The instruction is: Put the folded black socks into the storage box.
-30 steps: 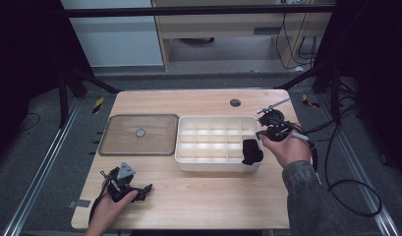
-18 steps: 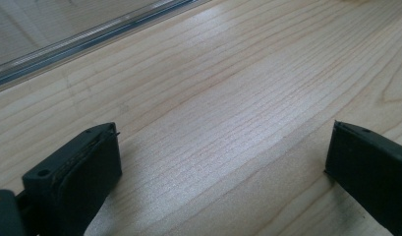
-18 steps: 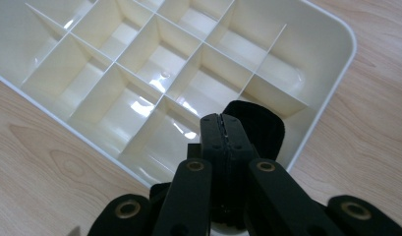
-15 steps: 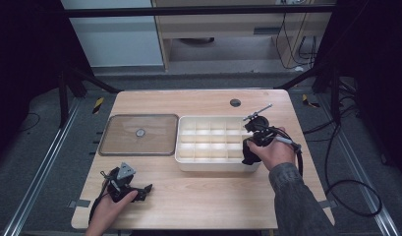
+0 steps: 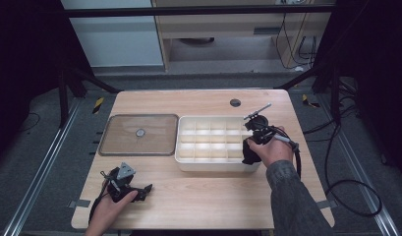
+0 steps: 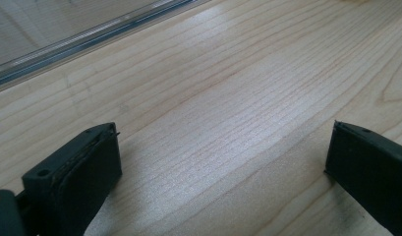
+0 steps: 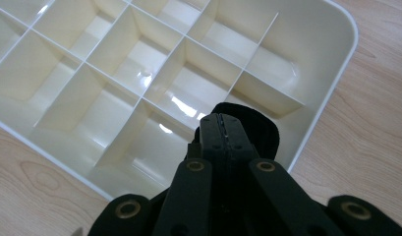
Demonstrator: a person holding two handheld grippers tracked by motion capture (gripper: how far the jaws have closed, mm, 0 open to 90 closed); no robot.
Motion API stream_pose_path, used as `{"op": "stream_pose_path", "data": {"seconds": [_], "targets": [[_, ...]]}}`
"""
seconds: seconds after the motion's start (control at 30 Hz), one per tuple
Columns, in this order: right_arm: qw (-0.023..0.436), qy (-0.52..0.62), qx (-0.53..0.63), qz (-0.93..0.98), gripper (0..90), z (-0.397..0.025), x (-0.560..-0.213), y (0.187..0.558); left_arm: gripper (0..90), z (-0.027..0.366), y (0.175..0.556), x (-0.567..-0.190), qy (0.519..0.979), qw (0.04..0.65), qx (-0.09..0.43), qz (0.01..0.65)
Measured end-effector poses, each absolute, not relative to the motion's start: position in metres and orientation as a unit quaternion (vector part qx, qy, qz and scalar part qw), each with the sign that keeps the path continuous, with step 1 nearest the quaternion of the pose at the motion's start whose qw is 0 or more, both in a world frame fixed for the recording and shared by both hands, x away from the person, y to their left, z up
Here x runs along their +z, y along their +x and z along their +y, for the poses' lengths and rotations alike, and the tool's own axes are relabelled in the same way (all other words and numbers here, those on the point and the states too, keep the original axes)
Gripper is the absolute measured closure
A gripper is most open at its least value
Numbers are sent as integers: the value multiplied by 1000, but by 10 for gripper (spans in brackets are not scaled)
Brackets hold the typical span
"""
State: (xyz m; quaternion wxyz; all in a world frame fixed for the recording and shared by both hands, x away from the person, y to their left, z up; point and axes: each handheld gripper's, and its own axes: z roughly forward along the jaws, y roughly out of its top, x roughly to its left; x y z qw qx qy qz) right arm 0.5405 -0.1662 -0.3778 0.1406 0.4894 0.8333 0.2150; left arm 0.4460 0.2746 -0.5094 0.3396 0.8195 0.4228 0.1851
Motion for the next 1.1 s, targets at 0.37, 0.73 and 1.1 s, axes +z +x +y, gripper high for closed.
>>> {"op": "stream_pose_path", "data": {"seconds": [0.37,0.73,1.1], "targets": [[142,499,210,829,900,-172,-383,544,0,275,446,-509,820,339,185,423],[145,499,202,830,900,-175,-393,543,0,275,446,-509,820,339,185,422],[141,499,207,830,900,-176,-407,539,0,275,446,-509,822,337,185,422]]}}
